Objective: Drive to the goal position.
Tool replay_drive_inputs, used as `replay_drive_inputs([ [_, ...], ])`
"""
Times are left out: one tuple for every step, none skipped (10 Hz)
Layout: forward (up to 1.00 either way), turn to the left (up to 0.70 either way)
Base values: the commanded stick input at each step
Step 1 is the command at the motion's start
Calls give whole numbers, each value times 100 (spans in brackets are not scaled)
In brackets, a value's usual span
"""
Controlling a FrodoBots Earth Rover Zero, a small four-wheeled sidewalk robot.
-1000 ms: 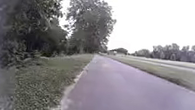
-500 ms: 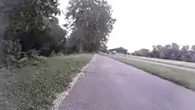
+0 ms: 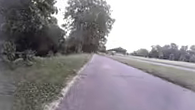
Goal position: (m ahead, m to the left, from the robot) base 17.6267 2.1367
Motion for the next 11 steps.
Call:
replay_drive_inputs([
  [70, -1],
  [70, -1],
  [70, -1],
  [70, -1],
  [70, -1],
  [70, -1],
  [70, -1],
  [70, -1],
  [70, -1],
  [70, -1],
  [70, -1],
])
